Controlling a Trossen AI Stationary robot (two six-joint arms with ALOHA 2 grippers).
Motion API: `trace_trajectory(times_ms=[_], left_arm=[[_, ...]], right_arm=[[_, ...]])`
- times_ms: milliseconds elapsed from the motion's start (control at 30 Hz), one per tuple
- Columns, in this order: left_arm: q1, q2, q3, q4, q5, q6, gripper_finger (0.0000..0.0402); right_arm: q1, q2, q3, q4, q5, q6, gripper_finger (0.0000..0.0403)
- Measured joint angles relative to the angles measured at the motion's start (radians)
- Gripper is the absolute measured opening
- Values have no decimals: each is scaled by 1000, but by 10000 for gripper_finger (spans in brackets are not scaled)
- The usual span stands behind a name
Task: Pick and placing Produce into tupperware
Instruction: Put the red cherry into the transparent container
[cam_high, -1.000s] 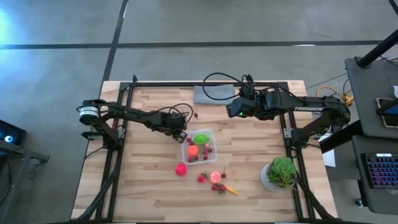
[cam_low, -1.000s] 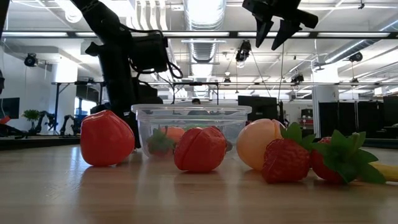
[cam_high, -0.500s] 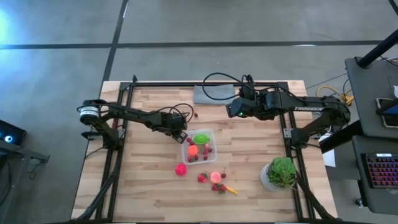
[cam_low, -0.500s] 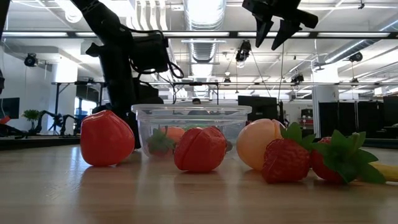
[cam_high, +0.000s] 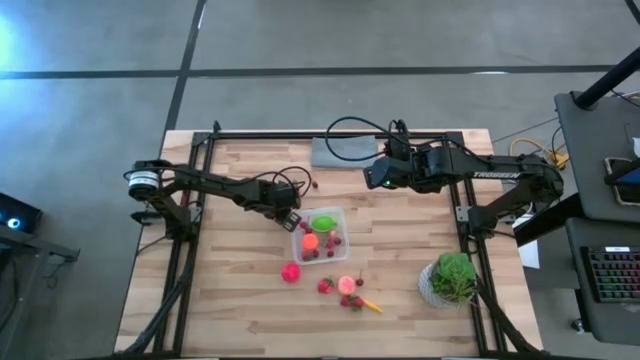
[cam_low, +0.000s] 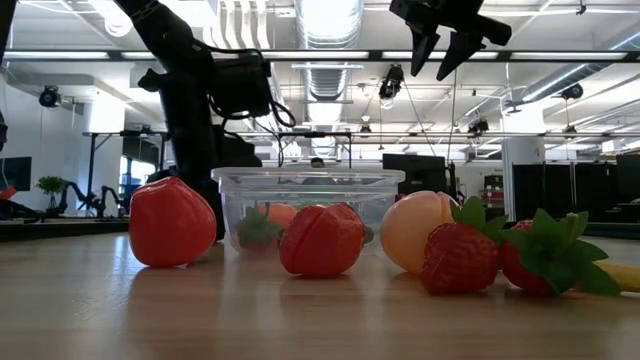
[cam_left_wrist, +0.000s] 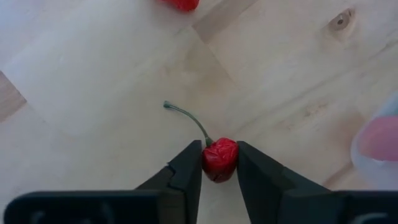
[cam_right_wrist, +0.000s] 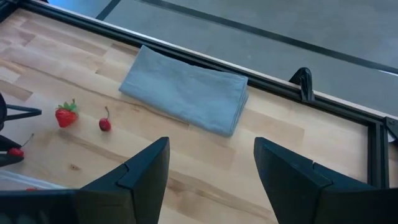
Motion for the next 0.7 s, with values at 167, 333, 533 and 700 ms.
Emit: trace_trajectory(times_ms=[167,333,533,700], left_arm=[[-2,-19,19,-46,20,0,71],[-2,-69,19,-52,21,-6,70],[-3,-135,24,-91,40,-8,70],[-27,-236,22,-69,57,42,70]], right_arm=[[1,0,0,-1,-3,-1,226],[1,0,0,-2,-3,-4,226],[1,0,0,-3,-3,-27,226],[0,0,0,-5,-3,-27,226]])
